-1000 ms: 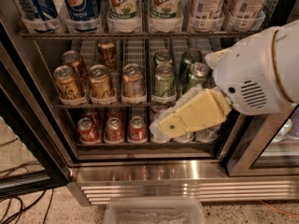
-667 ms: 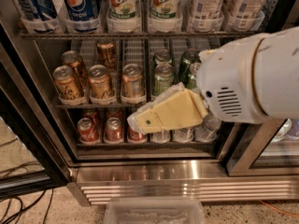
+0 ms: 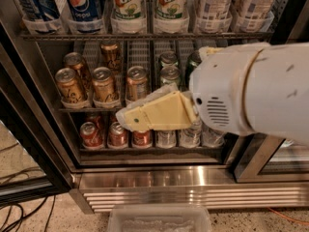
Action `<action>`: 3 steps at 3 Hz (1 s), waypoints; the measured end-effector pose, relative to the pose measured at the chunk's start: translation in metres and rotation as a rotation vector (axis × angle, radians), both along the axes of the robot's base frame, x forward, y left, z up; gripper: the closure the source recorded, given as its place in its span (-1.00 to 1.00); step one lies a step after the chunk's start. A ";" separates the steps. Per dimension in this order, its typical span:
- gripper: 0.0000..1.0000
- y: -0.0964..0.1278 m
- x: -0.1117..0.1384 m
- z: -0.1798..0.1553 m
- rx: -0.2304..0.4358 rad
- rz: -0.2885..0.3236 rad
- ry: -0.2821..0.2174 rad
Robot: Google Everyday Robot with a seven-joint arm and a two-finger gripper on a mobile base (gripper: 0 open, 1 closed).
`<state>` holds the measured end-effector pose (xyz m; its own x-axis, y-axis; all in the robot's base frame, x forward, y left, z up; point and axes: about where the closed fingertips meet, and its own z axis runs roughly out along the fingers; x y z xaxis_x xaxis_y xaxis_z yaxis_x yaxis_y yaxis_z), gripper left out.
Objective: Pick 7up can from top shelf of fridge
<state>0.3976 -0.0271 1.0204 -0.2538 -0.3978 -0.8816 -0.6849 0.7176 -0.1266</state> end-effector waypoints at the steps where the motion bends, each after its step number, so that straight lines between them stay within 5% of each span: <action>1: -1.00 0.003 0.019 -0.014 0.050 -0.015 -0.081; 3: -1.00 0.011 0.021 -0.004 0.066 -0.003 -0.125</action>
Offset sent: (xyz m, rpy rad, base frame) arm 0.0142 0.0024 -0.0108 0.0378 -0.0620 -0.0126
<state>0.4183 -0.0156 1.0163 -0.1411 -0.3376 -0.9306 -0.6645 0.7291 -0.1637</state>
